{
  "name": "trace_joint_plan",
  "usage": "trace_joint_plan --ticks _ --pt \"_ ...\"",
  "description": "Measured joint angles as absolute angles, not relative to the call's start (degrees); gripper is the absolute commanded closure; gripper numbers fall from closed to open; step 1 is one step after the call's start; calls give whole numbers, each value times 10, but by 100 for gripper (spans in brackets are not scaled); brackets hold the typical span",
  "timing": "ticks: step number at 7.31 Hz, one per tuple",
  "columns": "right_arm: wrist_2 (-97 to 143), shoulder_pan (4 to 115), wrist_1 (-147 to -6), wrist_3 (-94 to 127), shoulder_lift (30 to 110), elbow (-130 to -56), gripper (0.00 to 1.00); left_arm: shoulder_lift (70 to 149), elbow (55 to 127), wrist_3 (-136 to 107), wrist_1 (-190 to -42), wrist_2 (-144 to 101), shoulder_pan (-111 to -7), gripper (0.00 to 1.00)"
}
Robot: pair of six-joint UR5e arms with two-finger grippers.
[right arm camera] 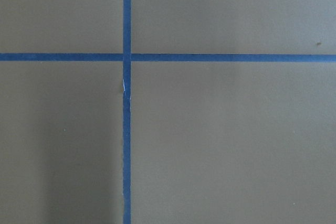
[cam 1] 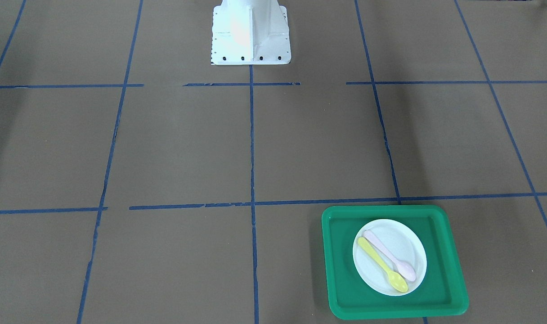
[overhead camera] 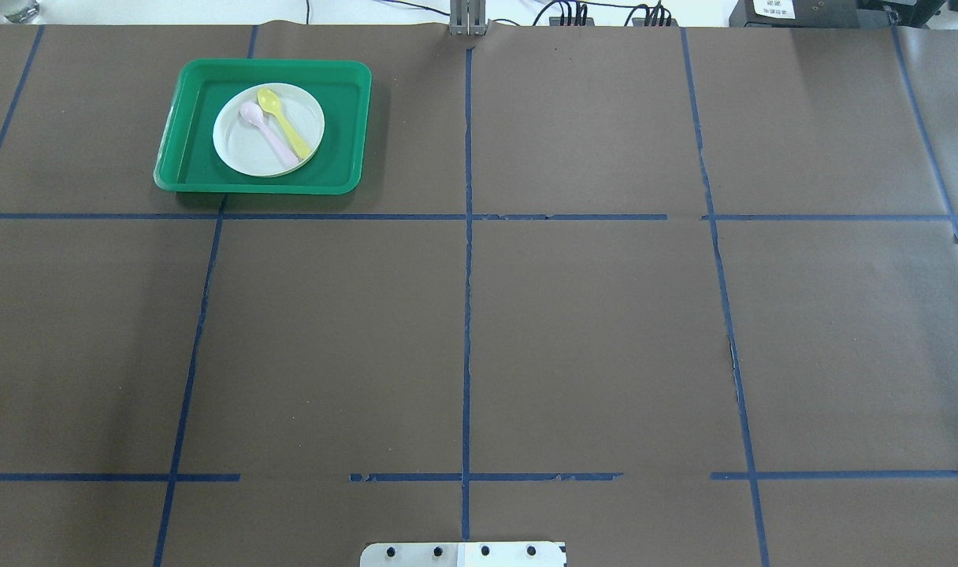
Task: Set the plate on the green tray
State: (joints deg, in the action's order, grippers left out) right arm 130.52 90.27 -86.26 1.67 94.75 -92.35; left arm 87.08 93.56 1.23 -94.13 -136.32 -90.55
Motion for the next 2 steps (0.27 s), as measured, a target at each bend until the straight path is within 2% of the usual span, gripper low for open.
trace_joint_plan --ticks 2 --pt "1305 903 -863 17 947 -924 0 872 934 12 -941 -1362 -905 0"
